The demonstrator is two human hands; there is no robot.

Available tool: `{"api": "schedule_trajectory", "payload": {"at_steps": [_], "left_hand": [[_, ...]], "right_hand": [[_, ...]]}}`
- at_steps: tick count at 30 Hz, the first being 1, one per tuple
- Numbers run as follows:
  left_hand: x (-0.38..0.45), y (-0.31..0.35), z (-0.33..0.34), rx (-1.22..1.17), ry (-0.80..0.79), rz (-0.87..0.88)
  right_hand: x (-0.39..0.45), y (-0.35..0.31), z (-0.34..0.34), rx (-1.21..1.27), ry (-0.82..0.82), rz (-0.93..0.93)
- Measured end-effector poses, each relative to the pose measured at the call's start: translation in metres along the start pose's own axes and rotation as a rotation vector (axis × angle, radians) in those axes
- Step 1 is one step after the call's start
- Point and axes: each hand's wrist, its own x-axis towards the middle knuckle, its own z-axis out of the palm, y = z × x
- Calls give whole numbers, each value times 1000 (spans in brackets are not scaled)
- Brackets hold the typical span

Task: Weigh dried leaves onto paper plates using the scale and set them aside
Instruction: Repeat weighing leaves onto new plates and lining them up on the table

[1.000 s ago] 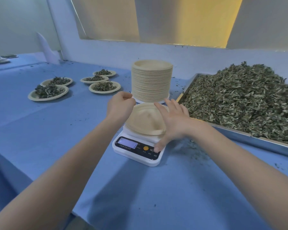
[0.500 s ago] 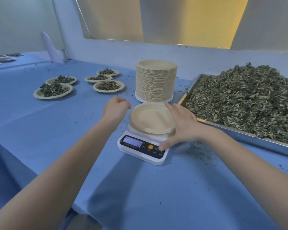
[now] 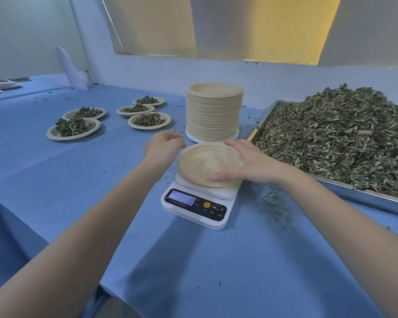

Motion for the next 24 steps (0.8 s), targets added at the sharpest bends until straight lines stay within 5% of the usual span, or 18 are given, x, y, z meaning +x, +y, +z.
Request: {"api": "schedule_trajectory", "payload": {"at_steps": [9,13,19,24], "left_hand": [[-5,64,105,126,-213,207],[-6,82,167,185,-379,203],[0,88,228,516,-520,195],[6,81,251,739,-571,129]], "right_hand": [[-11,48,-44,88,240,103],[-30,85,-78,-88,306,240],[-55,132,-102,-488,160,571],[-46,142,-93,-428,105,503]]}}
